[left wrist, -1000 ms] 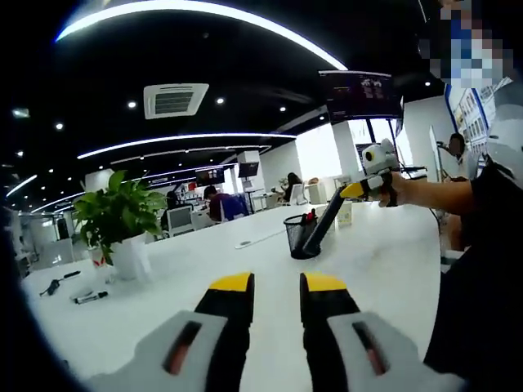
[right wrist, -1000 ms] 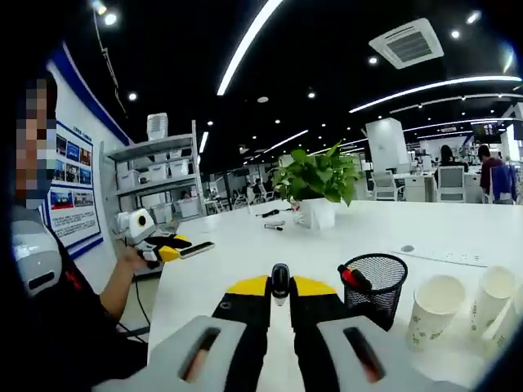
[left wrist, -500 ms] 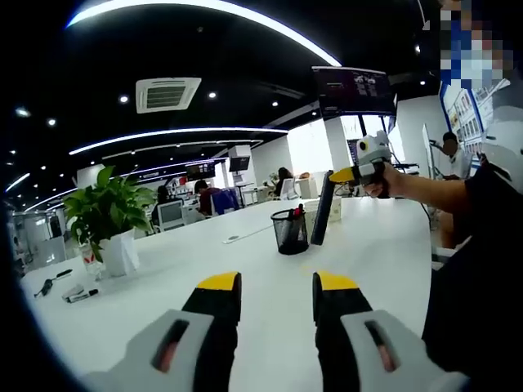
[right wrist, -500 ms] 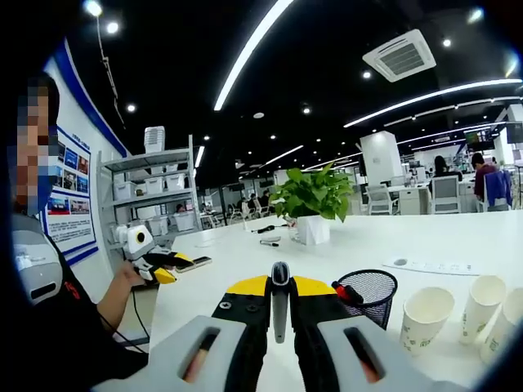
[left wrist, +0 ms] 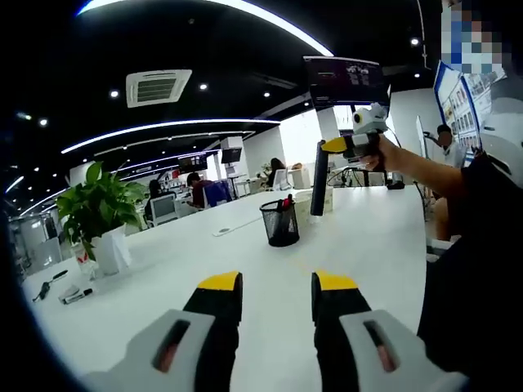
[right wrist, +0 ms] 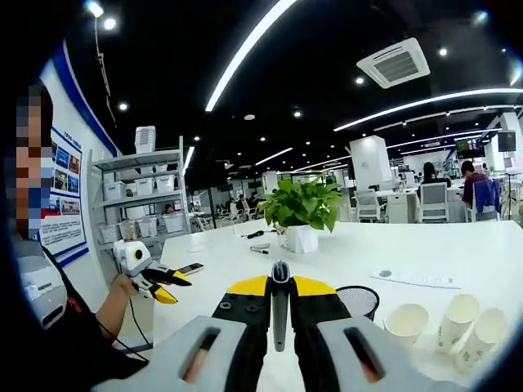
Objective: Place the scattered laser pointers and whiteboard markers into the pen holder and stack the scattered paper cups together
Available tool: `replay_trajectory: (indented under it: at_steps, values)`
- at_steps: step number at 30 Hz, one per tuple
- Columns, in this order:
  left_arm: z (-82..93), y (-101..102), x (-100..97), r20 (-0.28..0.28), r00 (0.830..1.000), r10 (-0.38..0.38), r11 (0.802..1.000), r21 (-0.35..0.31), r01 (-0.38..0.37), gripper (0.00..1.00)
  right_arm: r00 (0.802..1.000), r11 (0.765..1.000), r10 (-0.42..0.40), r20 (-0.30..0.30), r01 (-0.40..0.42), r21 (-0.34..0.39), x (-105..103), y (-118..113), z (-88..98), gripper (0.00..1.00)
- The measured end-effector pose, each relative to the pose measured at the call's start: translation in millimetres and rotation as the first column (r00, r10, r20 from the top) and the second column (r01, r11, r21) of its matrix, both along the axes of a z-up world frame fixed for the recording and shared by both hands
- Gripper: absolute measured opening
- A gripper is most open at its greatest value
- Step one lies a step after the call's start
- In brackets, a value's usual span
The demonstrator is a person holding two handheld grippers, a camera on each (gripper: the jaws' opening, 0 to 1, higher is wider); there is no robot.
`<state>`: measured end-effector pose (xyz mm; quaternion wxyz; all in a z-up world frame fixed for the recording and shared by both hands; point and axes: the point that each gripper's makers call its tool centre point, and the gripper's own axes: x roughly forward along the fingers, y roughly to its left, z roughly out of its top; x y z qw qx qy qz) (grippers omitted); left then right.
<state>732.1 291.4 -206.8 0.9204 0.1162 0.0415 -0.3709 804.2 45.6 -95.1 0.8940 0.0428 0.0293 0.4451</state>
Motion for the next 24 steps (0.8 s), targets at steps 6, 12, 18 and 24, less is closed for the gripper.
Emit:
replay_trajectory:
  at_steps: [6,12,18,24]
  values:
    - [19.1,14.1,4.3,0.057,0.996,0.069,0.994,-0.090,-0.063,0.31,0.997,0.999,-0.044,0.068,0.044,-0.005,1.1,-10.2,35.4,0.12]
    - [29.1,21.6,3.8,0.060,0.995,0.083,0.984,-0.165,-0.072,0.30,0.989,0.995,-0.093,0.117,0.097,-0.023,12.0,-15.6,64.3,0.12]
    - [21.8,31.6,9.4,0.025,0.992,0.123,0.979,-0.167,-0.118,0.30,0.983,0.992,-0.119,0.139,0.125,-0.034,30.7,-16.5,81.2,0.12]
    - [17.8,29.2,9.4,0.011,0.993,0.114,0.981,-0.157,-0.111,0.29,0.967,0.982,-0.172,0.189,0.185,-0.050,48.6,-18.2,94.3,0.12]
